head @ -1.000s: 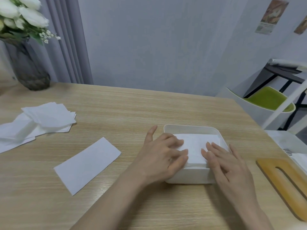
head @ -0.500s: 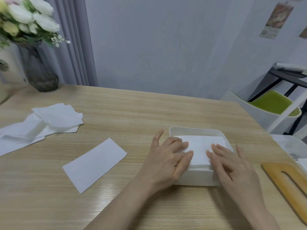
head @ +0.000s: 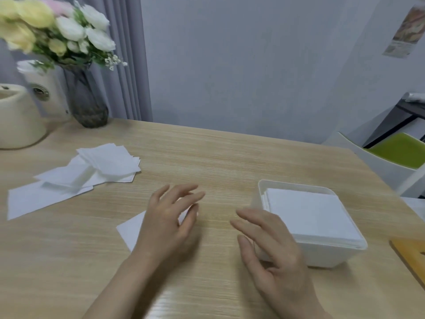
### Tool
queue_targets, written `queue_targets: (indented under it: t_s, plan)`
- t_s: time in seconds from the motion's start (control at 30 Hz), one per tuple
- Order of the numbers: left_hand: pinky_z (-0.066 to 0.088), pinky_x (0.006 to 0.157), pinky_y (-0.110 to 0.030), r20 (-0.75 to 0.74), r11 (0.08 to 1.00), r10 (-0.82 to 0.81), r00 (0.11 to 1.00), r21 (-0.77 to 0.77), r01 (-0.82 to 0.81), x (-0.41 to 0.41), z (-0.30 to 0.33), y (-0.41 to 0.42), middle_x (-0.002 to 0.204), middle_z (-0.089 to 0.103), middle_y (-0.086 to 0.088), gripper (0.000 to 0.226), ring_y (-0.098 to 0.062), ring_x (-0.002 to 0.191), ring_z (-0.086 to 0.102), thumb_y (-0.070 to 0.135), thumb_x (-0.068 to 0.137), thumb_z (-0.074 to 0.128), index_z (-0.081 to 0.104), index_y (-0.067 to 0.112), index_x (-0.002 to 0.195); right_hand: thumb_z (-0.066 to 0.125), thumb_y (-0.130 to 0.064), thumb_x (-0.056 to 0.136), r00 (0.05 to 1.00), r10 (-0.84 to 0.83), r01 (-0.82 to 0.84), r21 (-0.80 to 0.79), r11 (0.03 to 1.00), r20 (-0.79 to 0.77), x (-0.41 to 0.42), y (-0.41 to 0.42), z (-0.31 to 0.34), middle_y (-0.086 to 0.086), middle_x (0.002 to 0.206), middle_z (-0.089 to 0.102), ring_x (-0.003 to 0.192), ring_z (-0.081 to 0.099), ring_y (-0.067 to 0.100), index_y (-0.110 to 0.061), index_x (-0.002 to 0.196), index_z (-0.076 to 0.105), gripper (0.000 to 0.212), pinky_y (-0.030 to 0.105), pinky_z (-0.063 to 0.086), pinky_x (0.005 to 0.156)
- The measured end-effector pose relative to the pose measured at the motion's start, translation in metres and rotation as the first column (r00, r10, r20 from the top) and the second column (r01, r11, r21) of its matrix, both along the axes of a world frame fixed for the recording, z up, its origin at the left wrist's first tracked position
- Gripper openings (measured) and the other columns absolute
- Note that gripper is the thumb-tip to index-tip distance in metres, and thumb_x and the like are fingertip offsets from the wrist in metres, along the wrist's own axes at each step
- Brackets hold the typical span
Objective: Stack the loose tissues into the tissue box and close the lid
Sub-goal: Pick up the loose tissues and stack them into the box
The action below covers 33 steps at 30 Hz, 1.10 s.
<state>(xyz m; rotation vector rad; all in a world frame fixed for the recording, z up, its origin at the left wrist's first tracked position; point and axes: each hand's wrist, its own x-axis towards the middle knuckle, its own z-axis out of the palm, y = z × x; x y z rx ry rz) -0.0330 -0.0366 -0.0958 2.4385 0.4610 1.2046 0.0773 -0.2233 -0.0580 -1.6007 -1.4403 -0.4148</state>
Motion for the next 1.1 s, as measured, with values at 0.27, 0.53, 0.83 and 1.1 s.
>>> queue_targets:
  t_s: [0.27,0.53,0.83,1.1]
  plan:
    - [0.019,0.114,-0.048,-0.351,0.952,0.232,0.907,-0.107,-0.285,-0.06,-0.033,0.054,0.133,0.058,0.006,0.059,-0.012,0.126,0.049,0.054,0.084,0.032,0.067,0.027,0.123,0.056,-0.017,0.089,0.99,0.114,-0.127,-0.166,0.978,-0.088,-0.014,0.074,-0.031,-0.005,0.112,0.065,0.109,0.059,0.013,-0.019,0.109,0.071,0.026,0.038,0.051,0.085]
    - [0.037,0.104,-0.053,-0.166,0.893,0.353,0.921,-0.234,-0.385,-0.068,-0.037,0.062,0.113,0.069,0.007,0.046,-0.003,0.11,0.049,0.046,0.083,0.042,0.075,0.022,0.104,0.058,-0.008,0.085,0.981,0.171,-0.195,-0.415,0.889,-0.093,-0.008,0.148,-0.043,-0.004,0.105,0.067,0.107,0.056,0.018,-0.018,0.105,0.073,0.027,0.04,0.048,0.088]
    - [0.044,0.095,-0.057,-0.173,0.887,0.345,0.923,-0.262,-0.381,-0.069,-0.037,0.062,0.103,0.071,0.01,0.039,-0.002,0.101,0.053,0.04,0.083,0.044,0.076,0.022,0.097,0.063,-0.019,0.083,0.982,0.177,-0.165,-0.73,0.663,-0.061,-0.013,0.187,-0.035,-0.005,0.113,0.052,0.112,0.041,0.016,-0.023,0.113,0.061,0.03,0.034,0.032,0.091]
    - [0.043,0.097,-0.055,-0.185,0.872,0.35,0.918,-0.293,-0.392,-0.07,-0.033,0.061,0.105,0.069,0.012,0.039,-0.004,0.102,0.055,0.041,0.084,0.044,0.075,0.024,0.099,0.067,-0.027,0.08,0.992,0.05,-0.125,-0.799,0.588,-0.119,-0.012,0.185,-0.023,-0.01,0.085,0.051,0.092,0.042,0.014,-0.025,0.092,0.055,0.018,0.03,0.03,0.075]
